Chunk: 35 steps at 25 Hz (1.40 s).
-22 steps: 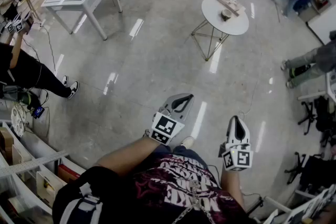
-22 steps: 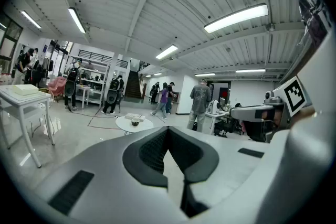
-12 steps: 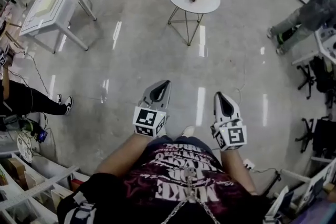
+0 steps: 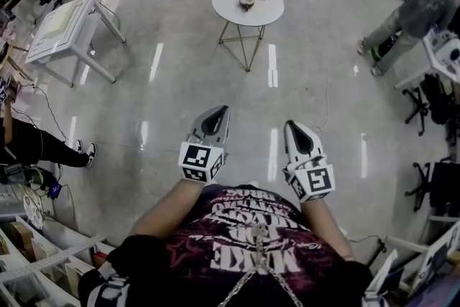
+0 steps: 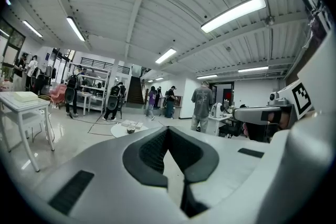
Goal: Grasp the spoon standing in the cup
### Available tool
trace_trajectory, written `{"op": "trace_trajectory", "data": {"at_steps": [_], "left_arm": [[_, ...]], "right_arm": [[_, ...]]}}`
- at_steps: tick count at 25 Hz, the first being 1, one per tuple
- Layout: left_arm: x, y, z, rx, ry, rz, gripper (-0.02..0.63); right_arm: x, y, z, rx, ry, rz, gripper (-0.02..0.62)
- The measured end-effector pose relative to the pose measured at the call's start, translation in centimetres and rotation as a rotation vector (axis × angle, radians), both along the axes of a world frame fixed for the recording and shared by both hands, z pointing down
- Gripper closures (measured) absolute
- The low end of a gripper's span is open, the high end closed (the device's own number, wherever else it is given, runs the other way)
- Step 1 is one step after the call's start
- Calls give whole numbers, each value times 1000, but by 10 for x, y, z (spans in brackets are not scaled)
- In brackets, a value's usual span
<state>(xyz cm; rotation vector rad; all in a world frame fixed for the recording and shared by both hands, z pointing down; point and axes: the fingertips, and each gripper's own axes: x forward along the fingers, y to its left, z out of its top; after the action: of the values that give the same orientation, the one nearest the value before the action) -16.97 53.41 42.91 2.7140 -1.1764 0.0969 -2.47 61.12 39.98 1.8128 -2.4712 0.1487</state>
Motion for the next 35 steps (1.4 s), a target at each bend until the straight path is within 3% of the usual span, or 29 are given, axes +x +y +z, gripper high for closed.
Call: {"op": "trace_trajectory", "data": {"at_steps": [9, 12, 17, 26, 35], "left_arm": [[47, 17, 6, 11, -30, -63, 581], [48, 24, 9, 4, -49, -80, 581], [27, 20, 10, 4, -72, -127, 581], [24, -40, -35, 110, -38, -118, 581], [31, -91, -20, 58, -14, -56, 581]], "right_arm": [[46, 12, 9, -20, -73, -109, 560], [51, 18, 17, -20, -70, -144, 560], [64, 13, 23, -6, -25, -103, 560], [32, -36, -5, 76, 10, -138, 559], [16, -86, 5, 27, 0, -134, 559]]}}
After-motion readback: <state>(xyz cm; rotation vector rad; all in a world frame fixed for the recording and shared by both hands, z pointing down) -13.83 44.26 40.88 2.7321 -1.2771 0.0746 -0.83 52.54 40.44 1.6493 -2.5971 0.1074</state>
